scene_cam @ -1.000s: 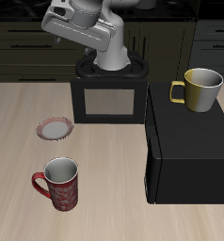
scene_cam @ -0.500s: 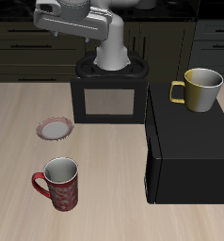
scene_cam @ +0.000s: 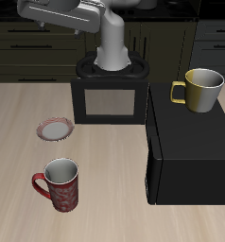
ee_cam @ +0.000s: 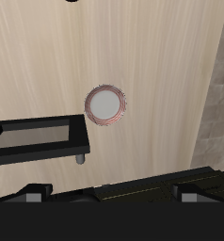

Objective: Open the microwave and place the red mug in it

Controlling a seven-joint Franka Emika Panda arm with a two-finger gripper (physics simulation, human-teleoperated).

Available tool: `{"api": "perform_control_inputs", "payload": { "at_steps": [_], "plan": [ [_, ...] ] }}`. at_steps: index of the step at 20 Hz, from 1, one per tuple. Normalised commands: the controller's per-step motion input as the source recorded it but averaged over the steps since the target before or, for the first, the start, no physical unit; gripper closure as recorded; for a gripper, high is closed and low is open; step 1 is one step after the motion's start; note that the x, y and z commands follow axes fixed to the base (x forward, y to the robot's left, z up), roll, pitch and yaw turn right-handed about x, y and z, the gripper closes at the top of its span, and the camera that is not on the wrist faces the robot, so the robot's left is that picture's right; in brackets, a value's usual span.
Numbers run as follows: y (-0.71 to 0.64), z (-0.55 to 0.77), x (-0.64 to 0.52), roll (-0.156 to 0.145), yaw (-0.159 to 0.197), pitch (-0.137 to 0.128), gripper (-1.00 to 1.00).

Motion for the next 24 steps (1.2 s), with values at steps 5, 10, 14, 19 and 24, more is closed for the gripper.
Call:
{"api": "perform_control_inputs", "payload": {
  "at_steps": [5, 10, 14, 19, 24],
  "plan": [
    [-0.10, 0.19, 0.43, -0.023, 0.008, 0.007, -1.00],
    [-0.10, 0.14, 0.63, -0.009, -0.014, 0.001, -1.00],
    [-0.04, 0.01, 0.45, -0.008, 0.022, 0.002, -1.00],
    [-0.07, 0.06, 0.58, -0.034, 0.035, 0.000, -1.00],
    [0.07, -0.02, 0.60, 0.000, 0.038, -0.016, -1.00]
  ]
}}
